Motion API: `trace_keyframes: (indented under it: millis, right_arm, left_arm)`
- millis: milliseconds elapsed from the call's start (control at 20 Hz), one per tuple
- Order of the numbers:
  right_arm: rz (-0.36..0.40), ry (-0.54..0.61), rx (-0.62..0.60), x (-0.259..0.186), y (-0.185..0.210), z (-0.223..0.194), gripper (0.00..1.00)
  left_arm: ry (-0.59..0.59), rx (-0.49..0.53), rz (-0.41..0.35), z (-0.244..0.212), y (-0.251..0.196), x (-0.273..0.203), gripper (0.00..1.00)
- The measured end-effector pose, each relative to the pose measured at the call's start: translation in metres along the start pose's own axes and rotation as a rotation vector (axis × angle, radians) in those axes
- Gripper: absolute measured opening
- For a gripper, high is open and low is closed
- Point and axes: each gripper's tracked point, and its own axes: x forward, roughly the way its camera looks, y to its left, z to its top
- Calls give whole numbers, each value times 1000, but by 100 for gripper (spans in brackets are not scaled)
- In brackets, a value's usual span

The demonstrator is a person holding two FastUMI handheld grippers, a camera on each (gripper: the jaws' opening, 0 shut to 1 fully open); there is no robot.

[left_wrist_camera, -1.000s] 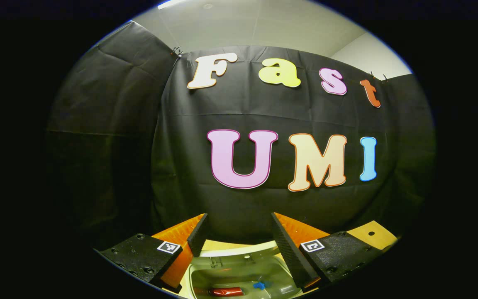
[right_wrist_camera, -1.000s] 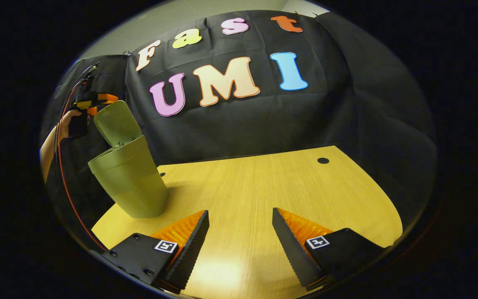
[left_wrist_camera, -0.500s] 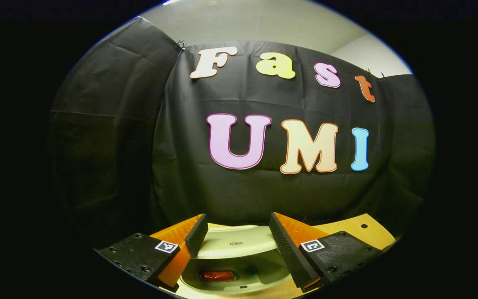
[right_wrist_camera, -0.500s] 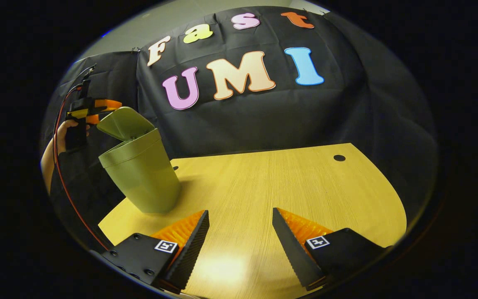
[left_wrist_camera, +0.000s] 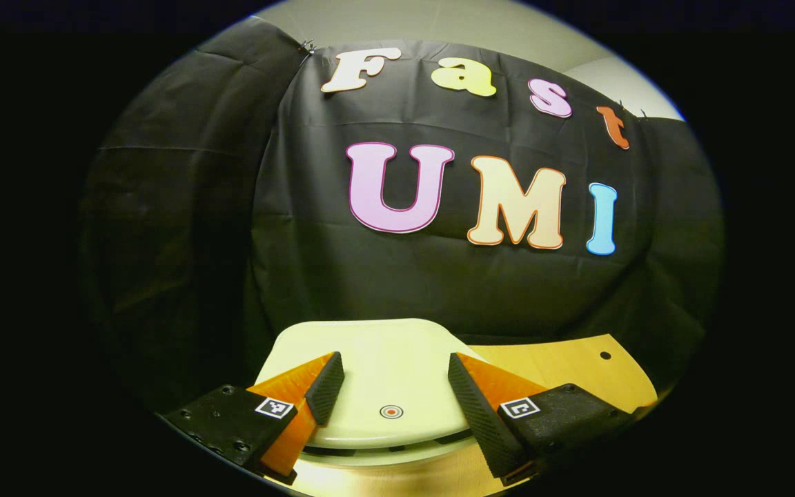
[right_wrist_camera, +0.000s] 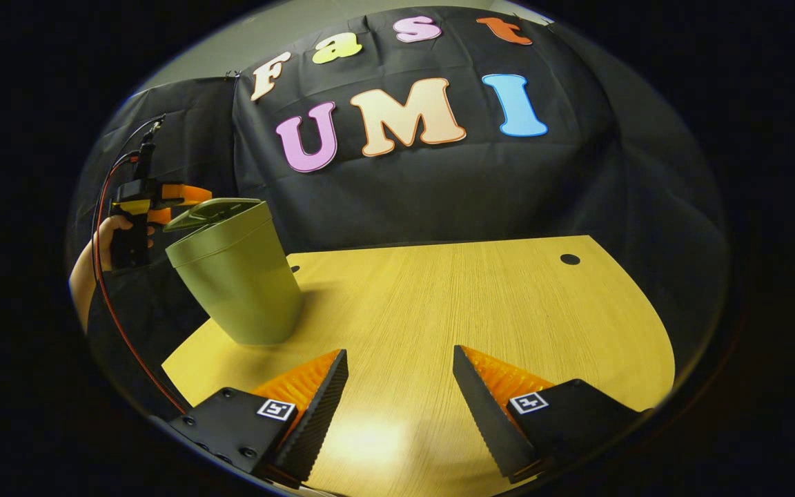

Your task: Press the lid of the desktop garbage bin to open it, pick up the crumpled paper on the desktop and throw it into the bin, then pick up the pop can on the desktop and drop it into the bin, and finally close the garbage bin lid.

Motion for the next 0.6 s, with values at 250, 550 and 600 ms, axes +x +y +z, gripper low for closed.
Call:
trace_keyframes:
  millis: [250,550,600]
  right_arm:
    - [8,19,-12,6,6,-6,97]
    - [60,49,-41,11,23,-16,97]
    - [60,43,-41,9,24,-11,97]
  left_arm:
    - [67,59,0,-31,-3,-4,90]
    - [-77,95,-4,-28,-11,-8,93]
    - [-93,73,1,-28,-9,-9,89]
